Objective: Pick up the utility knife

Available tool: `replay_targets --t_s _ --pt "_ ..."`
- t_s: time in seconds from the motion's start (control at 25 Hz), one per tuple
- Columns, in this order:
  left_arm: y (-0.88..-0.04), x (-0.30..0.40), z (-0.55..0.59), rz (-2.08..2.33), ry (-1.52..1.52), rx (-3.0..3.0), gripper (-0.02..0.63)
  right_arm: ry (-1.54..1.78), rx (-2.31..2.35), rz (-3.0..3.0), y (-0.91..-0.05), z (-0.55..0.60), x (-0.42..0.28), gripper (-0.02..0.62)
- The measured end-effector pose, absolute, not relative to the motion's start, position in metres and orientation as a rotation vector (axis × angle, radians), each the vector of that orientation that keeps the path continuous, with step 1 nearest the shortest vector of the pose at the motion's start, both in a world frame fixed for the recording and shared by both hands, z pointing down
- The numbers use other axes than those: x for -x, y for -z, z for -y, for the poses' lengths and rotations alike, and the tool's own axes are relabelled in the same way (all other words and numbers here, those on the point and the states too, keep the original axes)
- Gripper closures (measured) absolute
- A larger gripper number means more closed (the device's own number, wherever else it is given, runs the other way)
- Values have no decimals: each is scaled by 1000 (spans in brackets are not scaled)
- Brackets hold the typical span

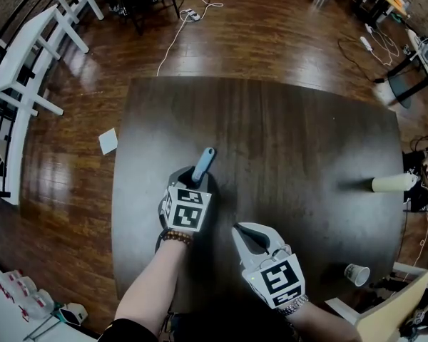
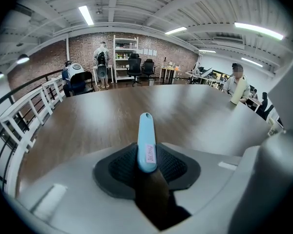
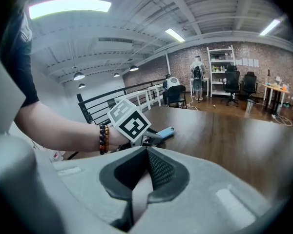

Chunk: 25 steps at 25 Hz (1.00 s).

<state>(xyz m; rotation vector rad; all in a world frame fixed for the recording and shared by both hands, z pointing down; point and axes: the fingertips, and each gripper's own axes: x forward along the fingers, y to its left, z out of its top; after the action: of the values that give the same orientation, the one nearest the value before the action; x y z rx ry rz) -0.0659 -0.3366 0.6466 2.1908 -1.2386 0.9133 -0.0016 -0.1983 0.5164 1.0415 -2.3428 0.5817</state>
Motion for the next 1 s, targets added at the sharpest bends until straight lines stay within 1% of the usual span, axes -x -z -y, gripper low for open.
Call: replay_targets --t_s 0.44,1.0 --pt "-588 66 305 1322 -848 -2251 462 -505 -1023 2407 -489 179 -4 601" --pt "-492 57 186 1442 -808 -2308 462 -365 -969 2557 -436 113 -18 601"
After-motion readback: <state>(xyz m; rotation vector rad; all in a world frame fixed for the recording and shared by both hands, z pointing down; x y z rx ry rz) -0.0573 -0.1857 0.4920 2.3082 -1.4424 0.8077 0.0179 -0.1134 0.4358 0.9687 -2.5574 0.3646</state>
